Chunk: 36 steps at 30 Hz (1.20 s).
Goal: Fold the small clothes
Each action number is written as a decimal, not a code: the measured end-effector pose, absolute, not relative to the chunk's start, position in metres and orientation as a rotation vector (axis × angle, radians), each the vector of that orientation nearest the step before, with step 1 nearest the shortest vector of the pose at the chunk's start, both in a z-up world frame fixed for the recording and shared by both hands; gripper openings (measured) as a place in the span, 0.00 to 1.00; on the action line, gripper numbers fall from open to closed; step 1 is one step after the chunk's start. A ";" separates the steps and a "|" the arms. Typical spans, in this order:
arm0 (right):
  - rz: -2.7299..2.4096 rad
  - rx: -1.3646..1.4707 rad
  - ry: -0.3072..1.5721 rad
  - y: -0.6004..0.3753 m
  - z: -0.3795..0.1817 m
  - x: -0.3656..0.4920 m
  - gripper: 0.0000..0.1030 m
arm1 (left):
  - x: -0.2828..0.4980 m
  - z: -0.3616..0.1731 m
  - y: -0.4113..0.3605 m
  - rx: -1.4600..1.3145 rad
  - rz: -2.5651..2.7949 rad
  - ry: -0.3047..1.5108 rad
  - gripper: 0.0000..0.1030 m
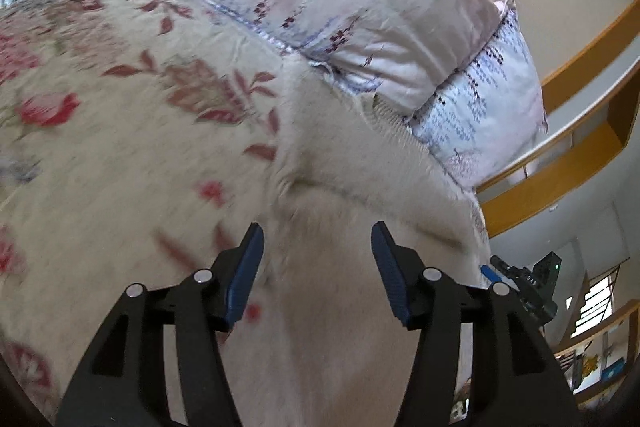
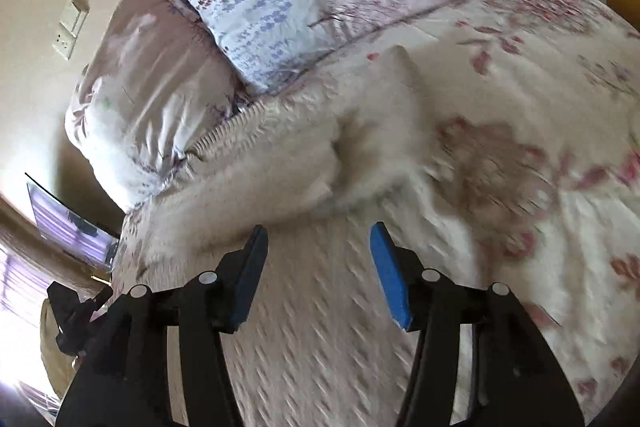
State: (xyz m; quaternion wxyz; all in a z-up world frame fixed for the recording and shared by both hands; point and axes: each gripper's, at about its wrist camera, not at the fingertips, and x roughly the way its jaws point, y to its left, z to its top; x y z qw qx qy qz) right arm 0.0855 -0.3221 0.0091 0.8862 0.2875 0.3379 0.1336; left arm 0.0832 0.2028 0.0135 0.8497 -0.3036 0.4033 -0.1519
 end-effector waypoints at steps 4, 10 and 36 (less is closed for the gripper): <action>0.252 0.600 0.734 -0.345 -0.005 0.056 0.54 | 0.057 0.010 0.204 -0.626 -0.357 0.857 0.53; 0.262 0.635 0.780 -0.362 -0.028 0.026 0.52 | 0.029 -0.003 0.188 -0.617 -0.399 0.913 0.53; 0.610 0.596 0.737 -0.325 -0.046 -0.049 0.08 | -0.033 -0.026 0.146 -0.640 -0.646 0.961 0.06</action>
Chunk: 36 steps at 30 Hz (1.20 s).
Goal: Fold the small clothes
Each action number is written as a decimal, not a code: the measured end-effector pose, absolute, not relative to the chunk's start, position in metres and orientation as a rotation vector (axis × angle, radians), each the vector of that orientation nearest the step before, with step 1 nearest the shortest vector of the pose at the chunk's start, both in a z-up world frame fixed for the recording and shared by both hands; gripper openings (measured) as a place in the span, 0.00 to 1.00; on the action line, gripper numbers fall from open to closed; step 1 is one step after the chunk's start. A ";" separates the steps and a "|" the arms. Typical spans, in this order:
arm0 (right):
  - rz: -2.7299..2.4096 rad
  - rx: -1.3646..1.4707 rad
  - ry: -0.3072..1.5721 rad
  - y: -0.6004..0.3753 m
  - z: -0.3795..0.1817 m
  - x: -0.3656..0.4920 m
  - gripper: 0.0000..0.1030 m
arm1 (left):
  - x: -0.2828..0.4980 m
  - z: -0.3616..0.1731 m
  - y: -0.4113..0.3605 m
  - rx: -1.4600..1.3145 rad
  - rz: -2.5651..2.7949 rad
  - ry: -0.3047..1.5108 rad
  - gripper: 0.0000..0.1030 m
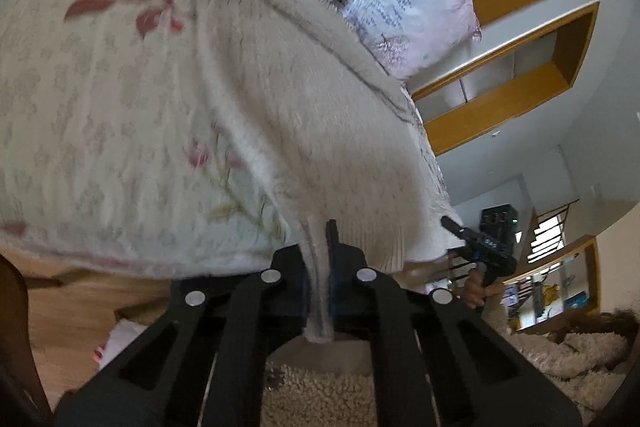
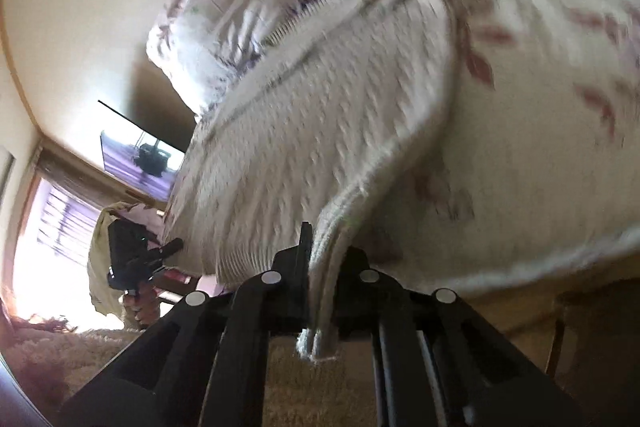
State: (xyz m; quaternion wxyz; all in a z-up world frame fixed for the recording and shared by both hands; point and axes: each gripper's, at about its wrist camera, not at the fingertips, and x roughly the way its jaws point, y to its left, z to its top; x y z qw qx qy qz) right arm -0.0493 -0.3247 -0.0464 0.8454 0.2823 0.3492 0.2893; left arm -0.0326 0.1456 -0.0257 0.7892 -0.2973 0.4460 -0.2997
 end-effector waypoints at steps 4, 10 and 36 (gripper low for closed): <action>0.541 0.502 0.571 -0.325 -0.015 -0.057 0.08 | -0.023 0.000 0.151 -0.576 -0.588 0.884 0.06; 0.411 0.363 0.407 -0.321 0.017 -0.061 0.07 | -0.002 0.036 0.162 -0.514 -0.473 0.774 0.06; 0.170 0.200 0.264 -0.319 0.094 0.108 0.07 | 0.217 0.092 0.132 -0.399 -0.236 0.647 0.06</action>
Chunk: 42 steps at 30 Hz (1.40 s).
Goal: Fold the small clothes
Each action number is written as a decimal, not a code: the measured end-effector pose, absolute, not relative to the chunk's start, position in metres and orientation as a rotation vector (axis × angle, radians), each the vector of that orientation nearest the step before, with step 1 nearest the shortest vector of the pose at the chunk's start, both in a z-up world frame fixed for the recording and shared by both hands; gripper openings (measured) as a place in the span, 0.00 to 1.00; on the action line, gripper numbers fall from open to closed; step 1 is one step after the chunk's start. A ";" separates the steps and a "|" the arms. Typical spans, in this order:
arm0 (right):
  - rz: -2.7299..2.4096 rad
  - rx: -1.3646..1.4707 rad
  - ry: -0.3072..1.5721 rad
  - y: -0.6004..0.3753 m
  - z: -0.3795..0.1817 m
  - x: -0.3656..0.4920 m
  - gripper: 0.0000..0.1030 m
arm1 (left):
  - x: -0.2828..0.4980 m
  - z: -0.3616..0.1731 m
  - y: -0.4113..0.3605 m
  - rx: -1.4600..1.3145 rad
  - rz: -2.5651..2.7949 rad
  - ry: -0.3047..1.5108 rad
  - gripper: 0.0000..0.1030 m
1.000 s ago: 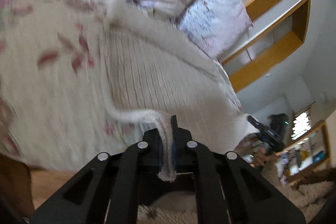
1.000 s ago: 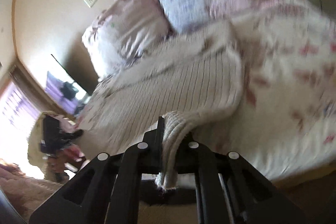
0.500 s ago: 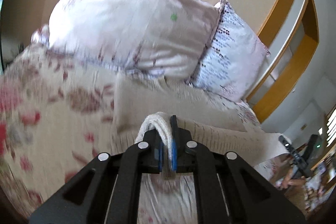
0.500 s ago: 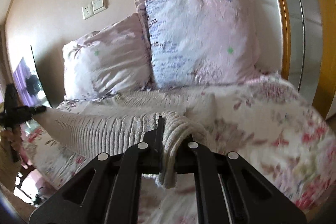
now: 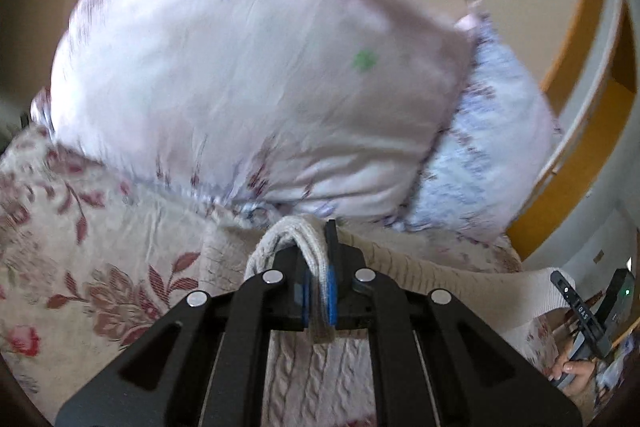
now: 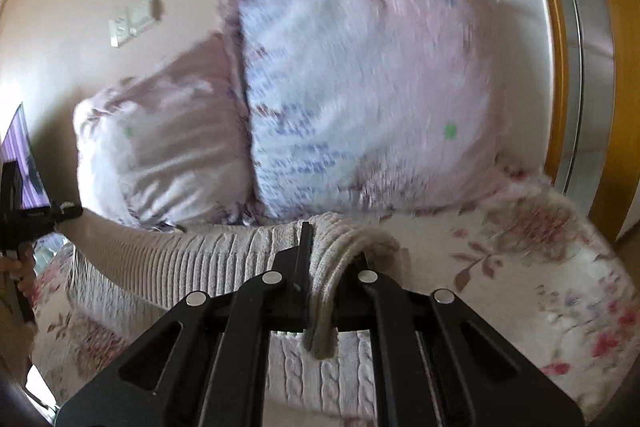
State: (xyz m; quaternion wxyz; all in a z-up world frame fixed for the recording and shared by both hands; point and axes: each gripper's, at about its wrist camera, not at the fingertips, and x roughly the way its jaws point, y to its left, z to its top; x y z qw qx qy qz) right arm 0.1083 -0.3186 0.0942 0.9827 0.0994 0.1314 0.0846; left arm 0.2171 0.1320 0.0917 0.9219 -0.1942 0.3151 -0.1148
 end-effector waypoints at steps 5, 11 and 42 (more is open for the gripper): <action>0.177 0.315 0.484 -0.326 0.046 0.176 0.07 | 0.255 0.029 0.140 -0.542 -0.206 0.835 0.06; 0.218 0.476 0.582 -0.338 0.024 0.200 0.07 | 0.264 0.021 0.143 -0.569 -0.225 0.850 0.06; 0.143 0.450 0.566 -0.363 0.021 0.137 0.44 | 0.188 0.046 0.150 -0.307 -0.161 0.809 0.53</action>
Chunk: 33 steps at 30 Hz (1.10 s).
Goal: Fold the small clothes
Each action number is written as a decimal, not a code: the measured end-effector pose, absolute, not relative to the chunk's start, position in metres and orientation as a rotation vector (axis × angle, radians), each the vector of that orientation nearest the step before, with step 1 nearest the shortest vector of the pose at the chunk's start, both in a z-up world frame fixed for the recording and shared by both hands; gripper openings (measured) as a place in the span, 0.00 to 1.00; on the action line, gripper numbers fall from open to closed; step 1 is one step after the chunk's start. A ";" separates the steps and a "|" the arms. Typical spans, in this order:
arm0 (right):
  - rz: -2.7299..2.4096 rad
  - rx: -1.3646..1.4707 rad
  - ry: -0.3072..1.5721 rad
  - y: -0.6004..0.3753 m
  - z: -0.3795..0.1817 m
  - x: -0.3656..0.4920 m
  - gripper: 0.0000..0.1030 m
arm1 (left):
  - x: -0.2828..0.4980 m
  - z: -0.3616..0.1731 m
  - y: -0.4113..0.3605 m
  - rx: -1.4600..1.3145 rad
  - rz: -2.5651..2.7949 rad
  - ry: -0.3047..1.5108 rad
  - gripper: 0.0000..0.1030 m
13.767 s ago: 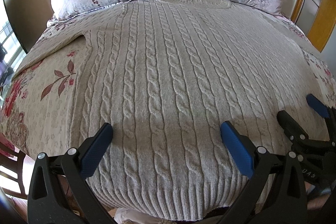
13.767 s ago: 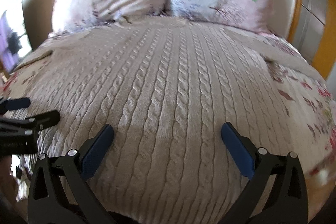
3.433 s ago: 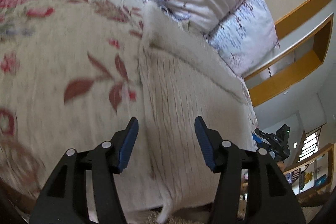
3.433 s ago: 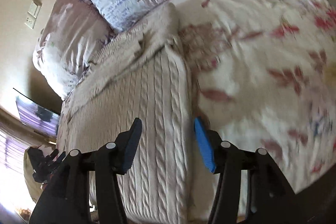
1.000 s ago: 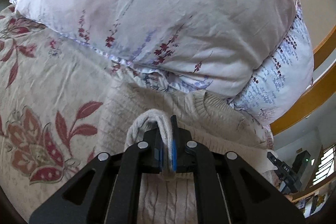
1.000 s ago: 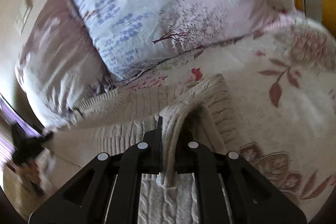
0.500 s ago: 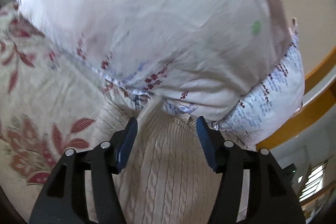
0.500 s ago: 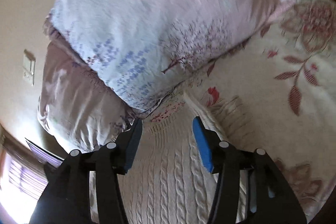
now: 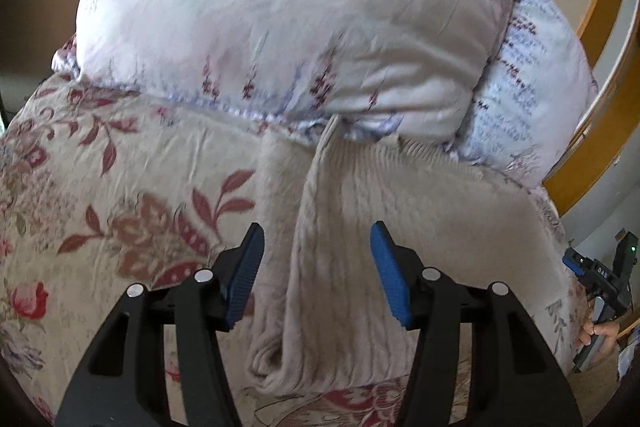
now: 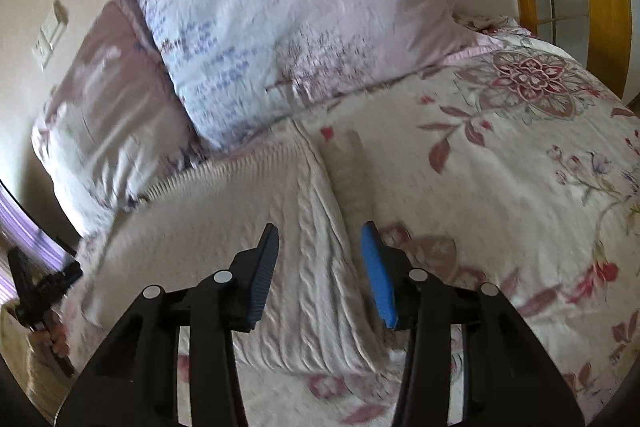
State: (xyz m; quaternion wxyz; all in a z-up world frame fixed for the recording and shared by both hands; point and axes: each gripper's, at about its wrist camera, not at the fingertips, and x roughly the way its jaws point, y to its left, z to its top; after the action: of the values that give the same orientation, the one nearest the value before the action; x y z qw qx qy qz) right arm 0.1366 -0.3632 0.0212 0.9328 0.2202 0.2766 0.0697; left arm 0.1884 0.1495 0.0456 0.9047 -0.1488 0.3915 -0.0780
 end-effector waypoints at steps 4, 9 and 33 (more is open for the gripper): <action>0.132 0.405 0.608 -0.356 0.010 0.139 0.40 | 0.189 0.033 0.150 -0.310 -0.147 0.846 0.47; 0.104 0.328 0.624 -0.348 0.002 0.140 0.21 | 0.191 0.021 0.147 -0.292 -0.130 0.881 0.28; 0.042 0.320 0.654 -0.345 0.001 0.123 0.13 | 0.174 0.021 0.159 -0.346 -0.216 0.881 0.08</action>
State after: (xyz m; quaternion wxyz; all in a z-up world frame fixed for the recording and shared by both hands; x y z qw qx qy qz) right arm 0.1233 -0.3447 0.0007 0.9343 0.1563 0.3197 0.0206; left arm 0.1745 0.1588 0.0211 0.8844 -0.1663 0.4235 -0.1037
